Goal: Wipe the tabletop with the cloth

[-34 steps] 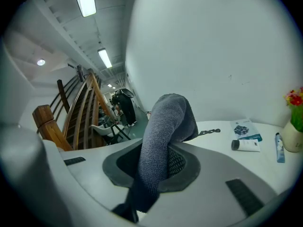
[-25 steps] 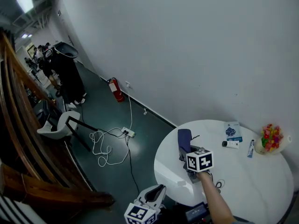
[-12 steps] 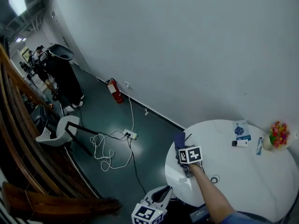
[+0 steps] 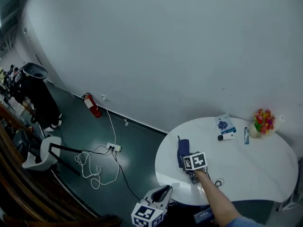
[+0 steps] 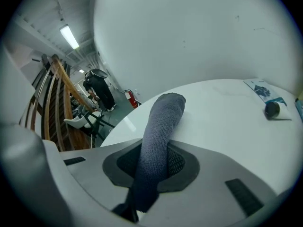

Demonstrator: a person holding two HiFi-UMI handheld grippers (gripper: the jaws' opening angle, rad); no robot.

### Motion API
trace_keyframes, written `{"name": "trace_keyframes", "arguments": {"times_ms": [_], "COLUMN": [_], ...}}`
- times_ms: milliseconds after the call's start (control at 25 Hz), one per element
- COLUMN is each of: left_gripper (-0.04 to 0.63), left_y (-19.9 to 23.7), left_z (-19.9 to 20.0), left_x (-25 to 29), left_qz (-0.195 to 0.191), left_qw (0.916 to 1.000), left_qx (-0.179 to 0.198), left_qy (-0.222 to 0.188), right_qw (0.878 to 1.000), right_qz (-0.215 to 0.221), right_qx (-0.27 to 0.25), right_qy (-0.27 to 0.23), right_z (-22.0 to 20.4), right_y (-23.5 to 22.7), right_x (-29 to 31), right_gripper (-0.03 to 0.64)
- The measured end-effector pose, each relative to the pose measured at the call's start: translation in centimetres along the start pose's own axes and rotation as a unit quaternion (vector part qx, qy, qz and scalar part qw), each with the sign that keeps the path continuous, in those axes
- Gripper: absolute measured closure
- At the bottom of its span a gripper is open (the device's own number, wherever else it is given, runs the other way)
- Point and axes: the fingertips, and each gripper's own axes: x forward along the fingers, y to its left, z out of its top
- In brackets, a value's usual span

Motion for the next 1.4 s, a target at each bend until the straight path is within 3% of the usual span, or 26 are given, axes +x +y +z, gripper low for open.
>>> {"name": "trace_keyframes", "arguments": {"times_ms": [320,640,1040,1400], "left_gripper": [0.571,0.572,0.572,0.572], "left_y": [-5.7,-12.9,-25.4,-38.1], "left_z": [0.8,1.7,1.2,0.2], "left_x": [4.2,9.6,17.9,25.0], "left_qz": [-0.086,-0.118,-0.146,-0.204], "left_qw": [0.9951,0.9909,0.9879,0.9746], "left_qx": [0.039,0.054,0.035,0.068], "left_qy": [0.030,0.035,0.040,0.062], "right_qw": [0.996,0.991,0.984,0.972], "right_qz": [-0.069,-0.113,-0.153,-0.196], "right_qx": [0.049,0.074,0.091,0.126], "right_qy": [-0.013,-0.020,-0.015,-0.020], "right_z": [-3.0,-7.1,-13.4,-19.1], "right_y": [-10.0,-20.5,-35.4,-49.0], "right_x": [-6.8,-14.6,-25.1,-34.4], "right_gripper": [0.548,0.548,0.548,0.548]}}
